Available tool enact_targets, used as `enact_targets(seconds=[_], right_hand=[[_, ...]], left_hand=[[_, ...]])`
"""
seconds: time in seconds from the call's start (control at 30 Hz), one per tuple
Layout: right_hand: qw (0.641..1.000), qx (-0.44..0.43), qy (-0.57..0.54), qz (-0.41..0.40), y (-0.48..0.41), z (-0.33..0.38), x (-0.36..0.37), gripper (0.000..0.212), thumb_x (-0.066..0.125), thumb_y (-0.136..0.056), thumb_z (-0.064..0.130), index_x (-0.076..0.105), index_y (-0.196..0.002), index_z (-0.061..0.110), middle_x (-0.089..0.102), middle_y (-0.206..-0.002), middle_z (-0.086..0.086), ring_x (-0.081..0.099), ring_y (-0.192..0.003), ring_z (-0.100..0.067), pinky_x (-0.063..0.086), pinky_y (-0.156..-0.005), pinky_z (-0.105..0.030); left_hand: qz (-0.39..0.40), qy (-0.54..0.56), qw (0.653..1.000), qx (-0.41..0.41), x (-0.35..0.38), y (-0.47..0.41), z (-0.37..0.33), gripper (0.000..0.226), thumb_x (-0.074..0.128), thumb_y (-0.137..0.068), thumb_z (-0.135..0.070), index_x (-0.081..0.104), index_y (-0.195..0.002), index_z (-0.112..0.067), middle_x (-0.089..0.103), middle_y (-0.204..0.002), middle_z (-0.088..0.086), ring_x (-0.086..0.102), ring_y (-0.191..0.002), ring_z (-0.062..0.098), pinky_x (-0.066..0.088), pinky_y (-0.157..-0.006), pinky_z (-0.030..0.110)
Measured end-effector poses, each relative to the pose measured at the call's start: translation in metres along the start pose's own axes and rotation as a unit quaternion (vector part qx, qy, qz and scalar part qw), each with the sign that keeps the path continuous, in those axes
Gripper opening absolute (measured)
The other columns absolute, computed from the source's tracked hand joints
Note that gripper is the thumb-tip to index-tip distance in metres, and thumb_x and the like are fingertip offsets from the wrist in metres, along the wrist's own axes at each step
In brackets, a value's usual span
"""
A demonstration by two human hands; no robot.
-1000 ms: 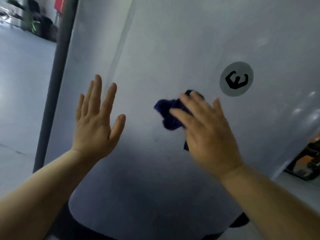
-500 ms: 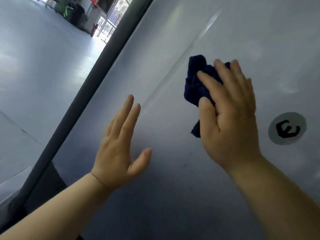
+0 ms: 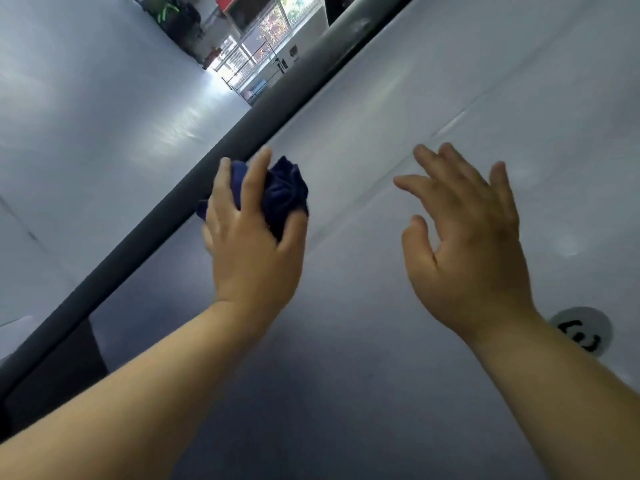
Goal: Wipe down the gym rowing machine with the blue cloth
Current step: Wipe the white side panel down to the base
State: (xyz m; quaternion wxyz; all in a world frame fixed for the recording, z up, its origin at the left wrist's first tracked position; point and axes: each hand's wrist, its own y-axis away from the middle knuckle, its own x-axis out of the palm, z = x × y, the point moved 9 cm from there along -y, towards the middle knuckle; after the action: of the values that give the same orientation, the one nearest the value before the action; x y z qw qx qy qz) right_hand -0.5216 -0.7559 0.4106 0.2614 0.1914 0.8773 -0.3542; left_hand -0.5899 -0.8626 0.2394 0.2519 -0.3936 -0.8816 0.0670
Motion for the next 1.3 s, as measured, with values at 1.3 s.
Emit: enact_targets(seconds=[1.3], right_hand=[[0.997,-0.047,0.047,0.034,-0.016,0.062,0.047,0.049,0.032,-0.088,0.021,0.063,-0.125,0.018,0.045,-0.151,-0.009,0.033,-0.145,-0.027,0.001,-0.119,-0.05]], left_hand=[[-0.063,-0.026,0.968,-0.241,-0.061,0.057,0.13,0.076,0.027,-0.075,-0.063,0.046,-0.142,-0.033,0.009,-0.163,-0.008,0.013,-0.148,0.019,0.016,-0.12,0.048]])
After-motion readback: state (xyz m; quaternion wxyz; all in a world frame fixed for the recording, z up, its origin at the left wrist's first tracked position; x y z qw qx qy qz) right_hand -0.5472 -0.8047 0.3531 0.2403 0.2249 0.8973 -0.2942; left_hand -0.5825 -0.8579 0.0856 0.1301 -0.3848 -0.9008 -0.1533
